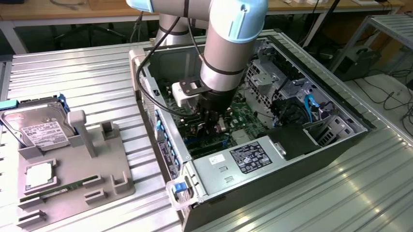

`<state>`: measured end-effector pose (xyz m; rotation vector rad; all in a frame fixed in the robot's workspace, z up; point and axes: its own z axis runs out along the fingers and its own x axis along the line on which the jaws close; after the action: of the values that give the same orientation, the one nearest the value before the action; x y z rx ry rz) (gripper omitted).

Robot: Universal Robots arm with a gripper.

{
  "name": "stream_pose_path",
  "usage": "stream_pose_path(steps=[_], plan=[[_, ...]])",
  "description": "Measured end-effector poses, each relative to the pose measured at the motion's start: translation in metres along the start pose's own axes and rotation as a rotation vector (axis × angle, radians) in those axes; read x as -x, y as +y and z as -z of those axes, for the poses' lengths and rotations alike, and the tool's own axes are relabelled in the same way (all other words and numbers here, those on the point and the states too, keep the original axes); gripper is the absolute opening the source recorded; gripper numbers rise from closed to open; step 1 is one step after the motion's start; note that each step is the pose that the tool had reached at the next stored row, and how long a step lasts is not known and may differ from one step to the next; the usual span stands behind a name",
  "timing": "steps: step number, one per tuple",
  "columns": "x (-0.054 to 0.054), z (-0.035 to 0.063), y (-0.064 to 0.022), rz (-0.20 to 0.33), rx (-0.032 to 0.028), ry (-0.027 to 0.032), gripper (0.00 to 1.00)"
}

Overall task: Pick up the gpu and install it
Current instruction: 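Insert the gpu into the slot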

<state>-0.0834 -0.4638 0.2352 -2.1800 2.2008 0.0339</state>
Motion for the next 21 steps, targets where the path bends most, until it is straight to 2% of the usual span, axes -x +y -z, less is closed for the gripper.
stream_pose_path(steps=[6,12,14,15,16,18,21], plan=[[0.000,-0.0067,0.0002,0.000,0.0010,0.0019,0.27],[0.000,-0.0075,0.0001,0.000,0.0001,0.0002,0.27],[0.000,-0.0095,-0.0001,0.000,-0.0022,-0.0044,0.28],[0.000,-0.0080,0.0000,0.000,-0.0008,-0.0013,0.28],[0.000,-0.0064,0.0001,0.000,-0.0006,0.0003,0.34],[0.001,-0.0023,0.0001,0.000,-0.0025,-0.0002,0.34],[0.002,0.0108,-0.0002,0.000,-0.0056,-0.0002,0.34]])
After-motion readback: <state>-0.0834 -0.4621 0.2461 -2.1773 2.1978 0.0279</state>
